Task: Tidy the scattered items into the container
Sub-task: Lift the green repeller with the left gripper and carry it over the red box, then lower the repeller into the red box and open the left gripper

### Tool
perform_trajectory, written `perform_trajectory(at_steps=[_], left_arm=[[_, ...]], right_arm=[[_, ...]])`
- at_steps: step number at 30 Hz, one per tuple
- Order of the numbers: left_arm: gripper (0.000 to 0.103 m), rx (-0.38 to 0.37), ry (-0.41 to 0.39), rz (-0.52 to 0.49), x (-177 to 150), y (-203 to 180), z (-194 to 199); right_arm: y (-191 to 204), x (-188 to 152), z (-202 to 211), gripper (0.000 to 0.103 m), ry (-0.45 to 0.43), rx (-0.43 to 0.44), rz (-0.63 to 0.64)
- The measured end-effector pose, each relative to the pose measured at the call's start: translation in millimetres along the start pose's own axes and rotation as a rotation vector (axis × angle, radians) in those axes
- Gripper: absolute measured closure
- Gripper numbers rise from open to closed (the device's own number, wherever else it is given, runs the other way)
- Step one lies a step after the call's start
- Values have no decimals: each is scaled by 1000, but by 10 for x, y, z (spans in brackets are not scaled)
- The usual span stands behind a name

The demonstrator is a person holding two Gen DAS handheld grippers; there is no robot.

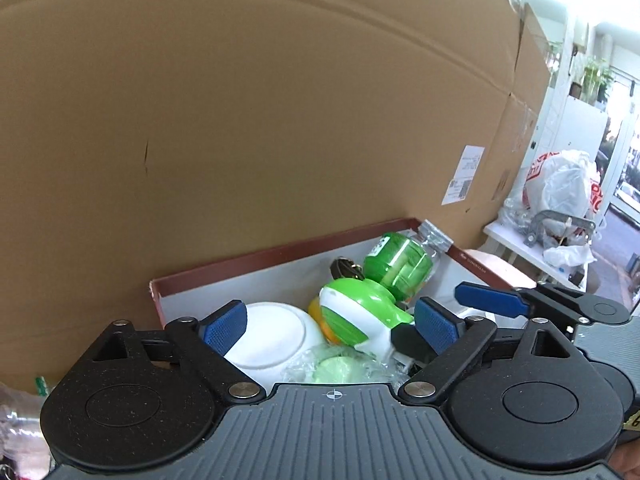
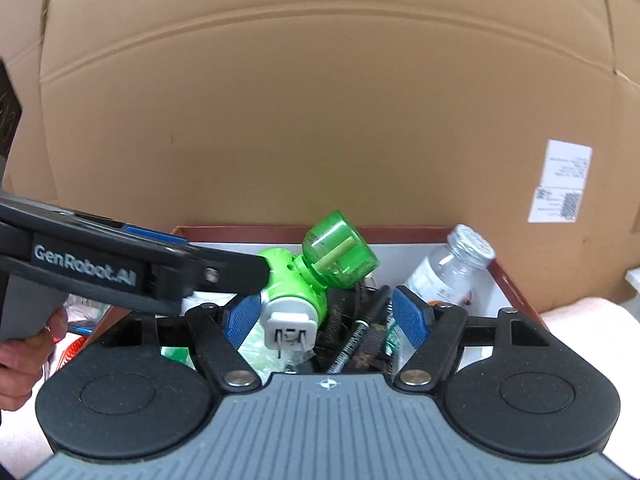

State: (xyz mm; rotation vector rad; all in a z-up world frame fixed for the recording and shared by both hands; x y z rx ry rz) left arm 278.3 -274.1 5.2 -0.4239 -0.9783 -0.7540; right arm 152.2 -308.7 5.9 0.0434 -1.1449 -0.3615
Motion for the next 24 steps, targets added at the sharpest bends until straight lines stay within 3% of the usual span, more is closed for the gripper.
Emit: perform_trajectory(at_steps=[5,7,10,15,18,20,24], left_arm=[[1,35,-27,3,51,-12,-39],[1,41,-24,15,44,1,-68],[1,52,-20,30,30,42,-83],[1,55,-14,57,11,104,-69],[1,57,-8,74,-4,125,-52],[0,51,-10,72,-16,124,-23],[0,69,-11,69,-41,134,12]], right_arm=[[-67,42,61,28,-46,-44,11],[-117,99,40,33,-61,-64,16],[-83,104,-37,43,-40,-26,8],[-141,100,-118,42,-26,-10,-35],[-180,107,-123,38,-34,-128,19],[-276,96,-186,41,-17,-209,29],[-329,74,-117,43,-16,-128,-52]])
Point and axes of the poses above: each gripper's, at about its wrist camera, not at the fingertips, and z roughly against the way its jaws point, y to its left, x to its top, the point moved 8 cm from there along -z, roughly the way its jaws point, and after that the axes turned 11 degrees about -z, right-handed, at the moved point
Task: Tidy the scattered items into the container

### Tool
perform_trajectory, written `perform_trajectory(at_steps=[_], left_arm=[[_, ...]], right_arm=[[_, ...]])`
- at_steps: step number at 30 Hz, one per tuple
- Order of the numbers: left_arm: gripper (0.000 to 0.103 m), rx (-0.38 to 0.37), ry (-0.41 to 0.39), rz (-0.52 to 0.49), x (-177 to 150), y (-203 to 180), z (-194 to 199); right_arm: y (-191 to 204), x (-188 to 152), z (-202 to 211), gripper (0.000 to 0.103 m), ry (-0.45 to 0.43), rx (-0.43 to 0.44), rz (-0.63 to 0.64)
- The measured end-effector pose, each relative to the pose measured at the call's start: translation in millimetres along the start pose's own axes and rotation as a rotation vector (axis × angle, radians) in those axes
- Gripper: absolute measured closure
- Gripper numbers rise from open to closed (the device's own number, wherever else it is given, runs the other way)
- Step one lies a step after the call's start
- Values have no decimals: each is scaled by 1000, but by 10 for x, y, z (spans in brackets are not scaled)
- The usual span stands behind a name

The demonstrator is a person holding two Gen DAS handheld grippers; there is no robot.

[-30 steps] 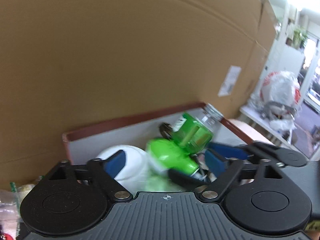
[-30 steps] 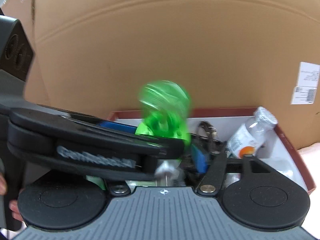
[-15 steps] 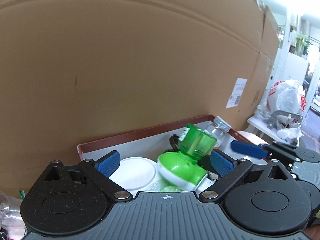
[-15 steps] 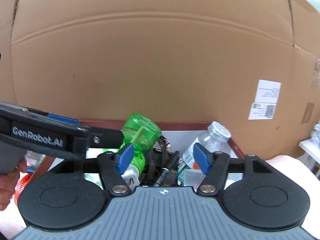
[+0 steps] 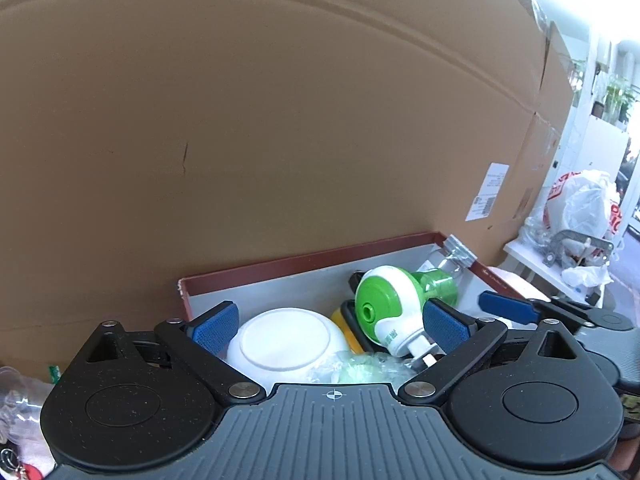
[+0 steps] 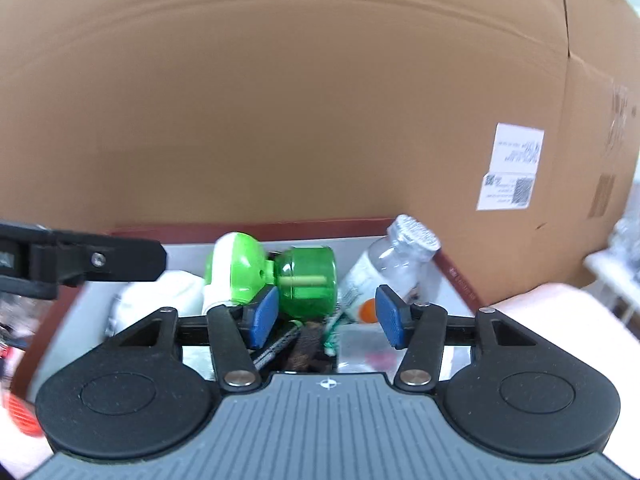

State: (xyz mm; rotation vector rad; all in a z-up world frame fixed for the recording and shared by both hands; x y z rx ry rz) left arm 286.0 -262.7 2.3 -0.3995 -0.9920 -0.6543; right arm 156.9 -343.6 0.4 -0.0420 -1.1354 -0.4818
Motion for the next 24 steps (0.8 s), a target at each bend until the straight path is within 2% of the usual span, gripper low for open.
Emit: perform_trajectory(at_steps=[3,5,7,10,12,15,20,24], left_arm=[[0,-10,9,14,-29,-18,23],[0,-1,8,15,-48,-28,67],[0,13,9,17,-75,-32,144],[0,29,23,37,-144,-53,289],[0,60,48,68,-223,-63,399],[0,120,81,95,-371,-107,563],[0,200,104,72,-623,-269,787],[0,201,127,119,-799,-410,942]], right_arm=[[17,-11,7,41,-3,1,9],[23,-12,29,37,-5,3,15],[30,-32,40,21,-11,11,10],[62,-26,214,6,-29,48,-6],[84,-28,343,0,-44,65,-2],[134,-55,513,0,-33,87,28],[223,-232,794,0,4,98,135],[191,-370,1053,0,11,72,202]])
Point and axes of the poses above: each gripper's, at about its wrist camera, not at the fingertips, and z roughly against the way its jaws point, y to its left, x to its top, the point moved 8 cm from there along -z, roughly the way its jaws point, and after that the axes turned 11 degrees about -z, right-handed, at the moved point
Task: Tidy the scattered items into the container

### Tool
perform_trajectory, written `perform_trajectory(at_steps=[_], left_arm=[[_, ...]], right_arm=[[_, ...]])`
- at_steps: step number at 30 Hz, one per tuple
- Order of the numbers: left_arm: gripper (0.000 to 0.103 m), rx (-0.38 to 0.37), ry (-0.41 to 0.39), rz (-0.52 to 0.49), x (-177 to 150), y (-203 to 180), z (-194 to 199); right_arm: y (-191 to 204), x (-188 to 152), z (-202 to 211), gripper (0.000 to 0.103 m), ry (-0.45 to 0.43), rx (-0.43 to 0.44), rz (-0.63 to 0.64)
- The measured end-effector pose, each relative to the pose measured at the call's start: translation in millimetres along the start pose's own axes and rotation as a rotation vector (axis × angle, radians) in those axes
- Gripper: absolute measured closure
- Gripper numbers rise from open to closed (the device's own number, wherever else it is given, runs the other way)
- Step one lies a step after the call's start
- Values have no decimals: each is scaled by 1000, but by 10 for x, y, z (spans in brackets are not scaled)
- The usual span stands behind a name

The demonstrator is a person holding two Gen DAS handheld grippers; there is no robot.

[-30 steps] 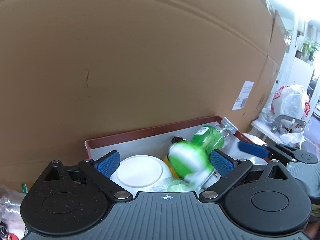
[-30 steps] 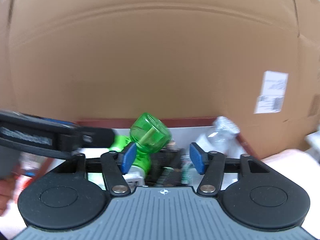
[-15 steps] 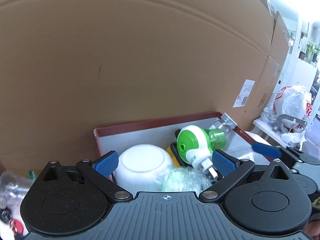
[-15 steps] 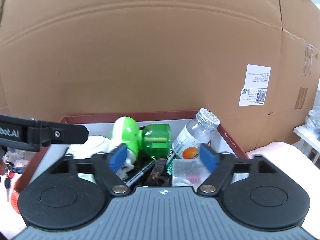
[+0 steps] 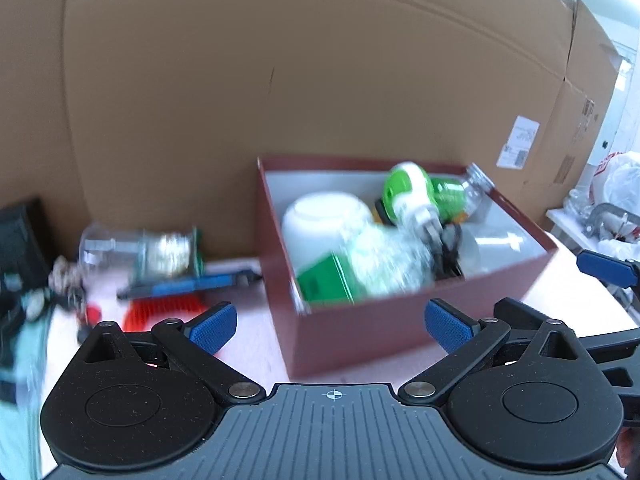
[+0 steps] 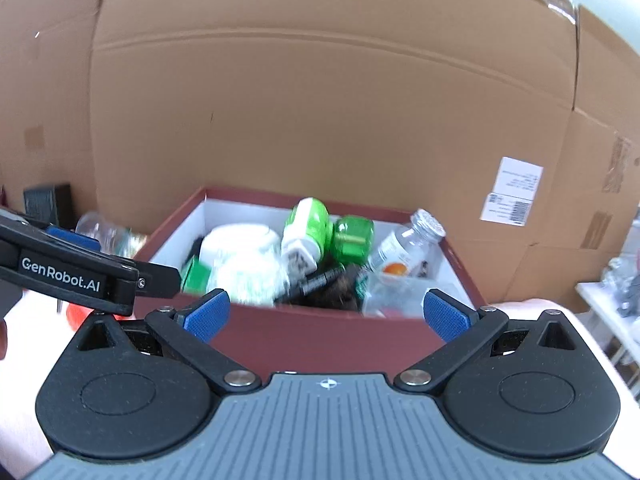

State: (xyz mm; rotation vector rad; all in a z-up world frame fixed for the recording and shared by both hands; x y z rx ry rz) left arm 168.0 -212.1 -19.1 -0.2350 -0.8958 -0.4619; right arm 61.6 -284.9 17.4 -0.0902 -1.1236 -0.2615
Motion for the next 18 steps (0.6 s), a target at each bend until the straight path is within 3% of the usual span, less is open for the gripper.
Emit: perform_trajectory(at_steps=[3,11,18], left_arm=[[0,8,-16,25,-99,-77,120],[0,67,-14,-20,-289,-327,338],[0,70,-3,-50,-355,-484,416]], right_arm=[[-64,-67,197,0,8,-17,8],[-265,-225,550,0,29,-72,-5],[-249,-276,737,0,11,-79,14]])
Point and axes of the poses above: each gripper's, at about its wrist camera, not at the fingertips, and z roughly against the way its jaws point, y to its left, x to its top, the point moved 8 cm from there along -z, roughly the way its jaws point, and after that the axes turned 11 degrees about -z, right-handed, at the moved point
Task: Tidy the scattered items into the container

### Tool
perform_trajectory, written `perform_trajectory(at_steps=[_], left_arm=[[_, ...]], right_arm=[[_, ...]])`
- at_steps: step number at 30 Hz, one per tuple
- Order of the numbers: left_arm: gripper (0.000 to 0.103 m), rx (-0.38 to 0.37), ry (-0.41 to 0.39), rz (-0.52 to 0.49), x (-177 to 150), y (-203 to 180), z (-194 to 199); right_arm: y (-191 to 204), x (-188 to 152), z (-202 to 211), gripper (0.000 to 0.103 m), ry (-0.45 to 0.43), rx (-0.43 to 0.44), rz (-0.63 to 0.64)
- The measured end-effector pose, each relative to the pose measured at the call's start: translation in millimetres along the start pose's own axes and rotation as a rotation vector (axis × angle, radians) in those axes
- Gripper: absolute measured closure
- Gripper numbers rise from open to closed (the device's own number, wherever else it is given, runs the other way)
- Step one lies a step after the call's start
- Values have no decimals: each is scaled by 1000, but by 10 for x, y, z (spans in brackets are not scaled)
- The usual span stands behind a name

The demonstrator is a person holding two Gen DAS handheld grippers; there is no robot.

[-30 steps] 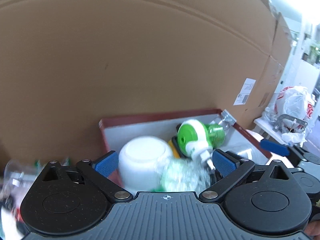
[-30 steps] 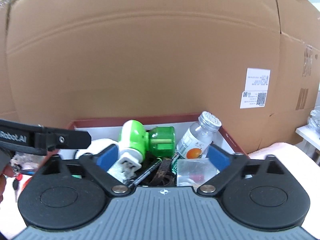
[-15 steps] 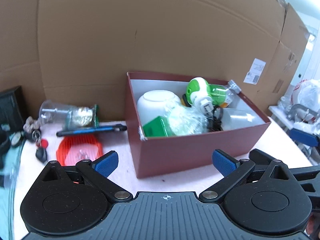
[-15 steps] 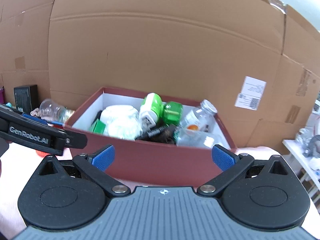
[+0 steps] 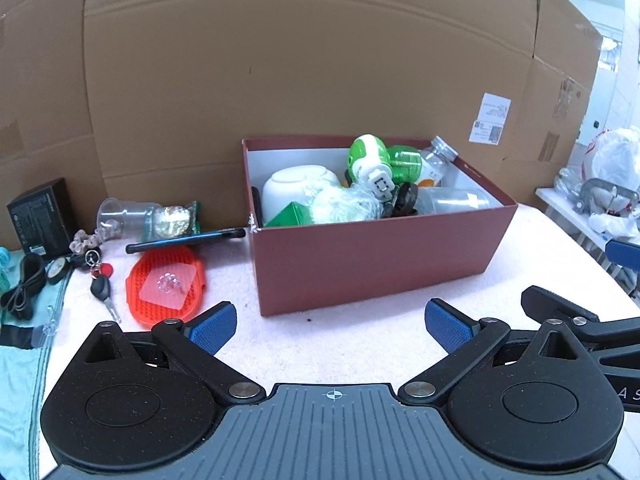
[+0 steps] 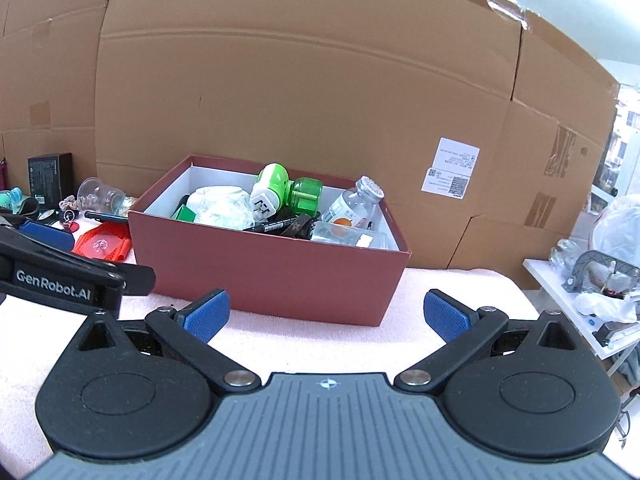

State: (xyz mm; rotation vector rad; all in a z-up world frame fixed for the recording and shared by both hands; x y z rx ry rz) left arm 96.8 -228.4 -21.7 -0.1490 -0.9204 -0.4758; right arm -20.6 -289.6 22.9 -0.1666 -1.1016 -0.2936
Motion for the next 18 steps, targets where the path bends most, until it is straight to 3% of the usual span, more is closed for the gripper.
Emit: perform_trajectory(at_steps=[18], left_arm=[[0,-1,4,-36,-38,-11,-59]], right_arm=[[20,-54,3,0,9,4,-7]])
Point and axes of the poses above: each gripper's, at about its wrist camera, not at the fingertips, and z roughly against the way its jaws point, y to its left, x to its top, the point moved 8 cm from there along -z, roughly the way its jaws point, and after that the axes turned 11 degrees about -z, right-handed, at the moved point
